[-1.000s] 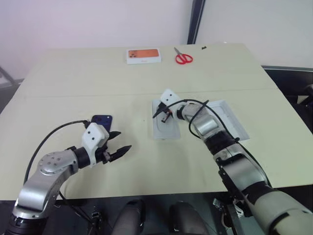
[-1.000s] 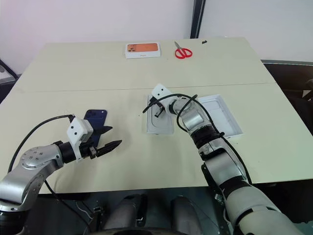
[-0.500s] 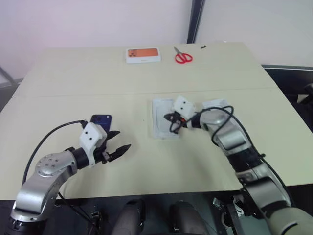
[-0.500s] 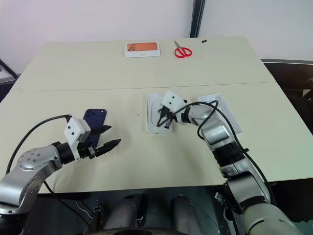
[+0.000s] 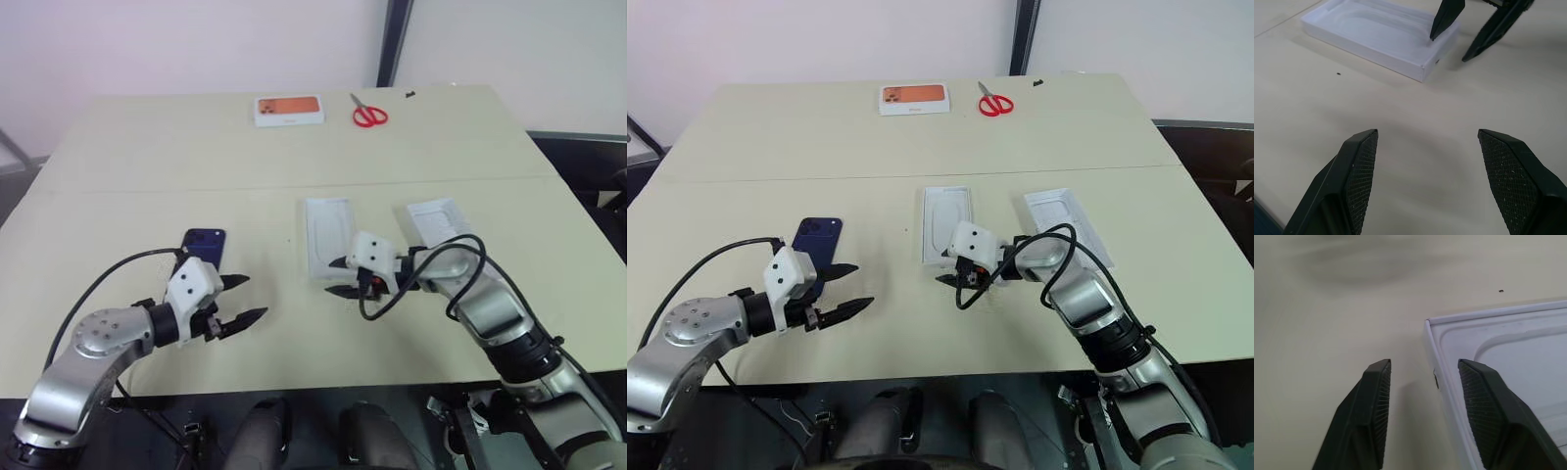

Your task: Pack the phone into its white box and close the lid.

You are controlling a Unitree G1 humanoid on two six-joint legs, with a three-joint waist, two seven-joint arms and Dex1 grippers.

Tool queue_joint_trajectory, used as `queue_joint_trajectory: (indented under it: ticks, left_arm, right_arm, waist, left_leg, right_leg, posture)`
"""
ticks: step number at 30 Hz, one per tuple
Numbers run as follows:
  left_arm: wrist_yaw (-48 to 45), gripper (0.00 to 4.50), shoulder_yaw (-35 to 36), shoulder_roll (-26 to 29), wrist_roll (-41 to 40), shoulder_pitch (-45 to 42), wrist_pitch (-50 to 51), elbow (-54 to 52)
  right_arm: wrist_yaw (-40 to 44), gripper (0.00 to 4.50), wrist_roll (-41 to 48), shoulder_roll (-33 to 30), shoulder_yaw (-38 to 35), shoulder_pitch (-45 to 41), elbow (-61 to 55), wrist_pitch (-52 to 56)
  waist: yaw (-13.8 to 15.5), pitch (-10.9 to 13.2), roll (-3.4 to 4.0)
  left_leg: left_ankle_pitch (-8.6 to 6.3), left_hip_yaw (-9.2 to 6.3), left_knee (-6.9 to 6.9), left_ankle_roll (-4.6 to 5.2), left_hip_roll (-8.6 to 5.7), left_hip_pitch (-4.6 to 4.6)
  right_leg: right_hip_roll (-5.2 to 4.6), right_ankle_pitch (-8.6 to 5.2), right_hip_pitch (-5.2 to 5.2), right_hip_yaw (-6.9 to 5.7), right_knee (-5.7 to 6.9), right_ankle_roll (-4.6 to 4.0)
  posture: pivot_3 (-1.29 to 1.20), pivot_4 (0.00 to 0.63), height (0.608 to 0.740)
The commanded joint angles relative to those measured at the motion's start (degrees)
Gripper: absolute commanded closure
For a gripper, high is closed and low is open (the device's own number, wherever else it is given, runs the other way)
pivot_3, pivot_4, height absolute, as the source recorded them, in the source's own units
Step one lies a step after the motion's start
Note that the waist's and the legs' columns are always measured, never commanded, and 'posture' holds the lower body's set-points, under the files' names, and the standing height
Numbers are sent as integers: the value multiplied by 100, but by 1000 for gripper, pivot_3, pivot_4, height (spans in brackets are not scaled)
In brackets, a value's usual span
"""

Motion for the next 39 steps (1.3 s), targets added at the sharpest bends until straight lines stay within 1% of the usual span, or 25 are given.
queue_joint_trajectory:
  ticks: [1, 2, 3, 5, 6, 15, 18, 21, 22, 24, 30, 32, 33, 36, 39]
  left_arm:
    - [-4, 1075, 56, 53, -5, -10, -115, -203]
    - [6, 1075, 60, 47, -1, -11, -116, -200]
    - [14, 1075, 59, 43, 3, -21, -116, -190]
    - [19, 1075, 64, 41, 3, -25, -118, -185]
    - [21, 1075, 68, 38, 0, -28, -118, -179]
    - [70, 1075, 148, 13, -31, -54, -127, -126]
    - [74, 1075, 150, 18, -31, -60, -133, -106]
    - [85, 1075, 149, 15, -44, -53, -124, -116]
    - [91, 1075, 141, 11, -48, -54, -117, -124]
    - [95, 1075, 128, 10, -56, -51, -111, -137]
    - [107, 1075, 118, 15, -66, -47, -107, -143]
    - [111, 1075, 118, 17, -64, -43, -106, -146]
    - [113, 1075, 115, 17, -62, -45, -105, -145]
    - [112, 1075, 118, 23, -62, -47, -101, -144]
    - [90, 1075, 161, 50, -71, -35, -104, -129]
  right_arm:
    - [14, 2383, -88, -89, 20, 26, -50, -161]
    - [33, 2650, -119, -115, 40, 45, -49, -198]
    - [48, 3020, -147, -133, 56, 56, -41, -238]
    - [65, 4047, -193, -162, 82, 77, -42, -300]
    - [65, 4474, -248, -185, 113, 86, -27, -367]
    - [184, 4474, -271, -252, 122, 245, -257, -740]
    - [214, 4474, -120, -194, 21, 225, -317, -559]
    - [132, 3606, -172, -188, -26, 185, -324, -568]
    - [127, 3191, -196, -208, -28, 185, -324, -591]
    - [143, 2172, -213, -255, -24, 228, -352, -601]
    - [237, 2172, -213, -327, 57, 392, -396, -617]
    - [206, 2702, -267, -302, 93, 402, -321, -625]
    - [206, 3074, -317, -314, 123, 411, -284, -678]
    - [237, 4478, -349, -341, 149, 453, -296, -759]
    - [345, 4478, -281, -376, 156, 524, -498, -852]
  waist:
    - [1, 0, 0]
    - [-1, 0, 0]
    - [-1, 0, 0]
    - [-3, 0, 0]
    - [-3, 0, 0]
    - [-4, -1, -2]
    - [-5, -1, -2]
    - [-1, -1, -2]
    - [-1, -1, -2]
    - [-1, -1, -2]
    - [-2, -1, -2]
    - [-4, -2, -2]
    - [-4, -2, -2]
    - [-1, -2, -1]
    - [0, -3, -2]
  left_leg:
    - [0, 0, 0, 0, 0, 0]
    - [0, 0, 0, 0, 0, 0]
    - [0, 0, 1, 0, 0, 0]
    - [0, 0, 1, 0, 0, 0]
    - [0, 0, 0, 0, 0, 1]
    - [0, 0, 2, 0, 0, 1]
    - [0, 0, 2, 0, 0, 1]
    - [0, 0, 2, 0, 0, 1]
    - [0, 0, 2, 0, 0, 1]
    - [0, 0, 3, 0, 0, 1]
    - [0, 0, 4, 0, 0, 1]
    - [0, 0, 4, 0, 0, 1]
    - [0, 0, 4, 0, 0, 1]
    - [0, 0, 4, 0, 0, 1]
    - [0, 0, 5, 0, 0, 2]
  right_leg:
    - [0, 0, 0, 0, 0, 0]
    - [0, 0, 0, 0, 0, 0]
    - [0, 0, 1, 1, 0, 0]
    - [0, 0, 1, 0, 0, 0]
    - [0, 0, 1, 0, 0, 0]
    - [0, 0, 3, -1, 0, 0]
    - [0, 0, 3, -1, 0, 0]
    - [0, 0, 3, -1, 0, 0]
    - [0, 0, 3, -1, 0, 0]
    - [0, 0, 3, -1, 0, 0]
    - [0, 0, 4, -1, 0, 0]
    - [0, 0, 3, 0, 0, 0]
    - [1, 0, 3, -1, 1, 0]
    - [1, 0, 3, -1, 1, 0]
    - [1, 0, 4, -1, 1, 0]
  posture:
    - [0, 150, 740]
    - [0, 150, 740]
    - [0, 150, 740]
    - [0, 150, 740]
    - [0, 150, 740]
    - [0, 150, 740]
    - [0, 150, 740]
    - [0, 150, 740]
    - [0, 150, 740]
    - [0, 150, 740]
    - [0, 150, 740]
    - [0, 150, 740]
    - [0, 150, 740]
    - [0, 150, 740]
    - [0, 150, 740]
